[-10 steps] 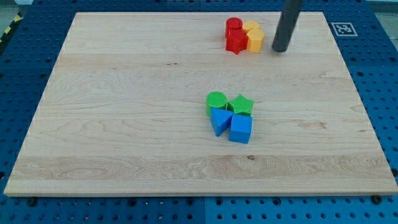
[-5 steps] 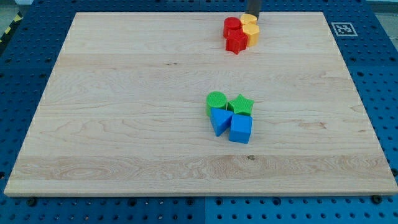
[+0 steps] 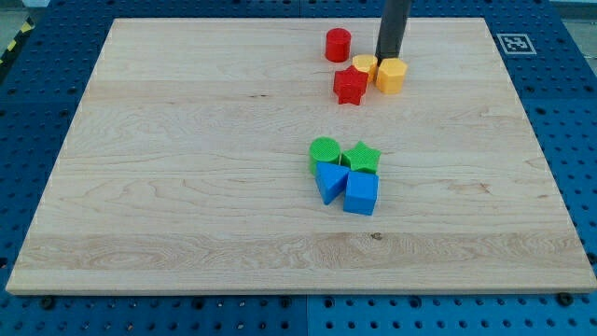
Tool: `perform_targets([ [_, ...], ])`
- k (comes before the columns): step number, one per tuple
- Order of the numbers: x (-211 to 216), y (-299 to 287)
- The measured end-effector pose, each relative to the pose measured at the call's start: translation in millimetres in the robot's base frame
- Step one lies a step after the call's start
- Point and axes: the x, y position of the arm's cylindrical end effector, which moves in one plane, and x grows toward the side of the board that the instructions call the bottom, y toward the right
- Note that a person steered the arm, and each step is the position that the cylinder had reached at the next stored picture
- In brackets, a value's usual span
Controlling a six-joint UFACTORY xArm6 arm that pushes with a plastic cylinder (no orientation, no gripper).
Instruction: Move the yellow hexagon horizontally to the red star
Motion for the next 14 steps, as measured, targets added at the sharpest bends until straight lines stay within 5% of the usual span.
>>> perform_targets([
  [1,34,7],
  [4,25,47],
  [5,52,36],
  [7,120,-95],
  [10,136,-109],
  [12,144,-231],
  [14,166,-246],
])
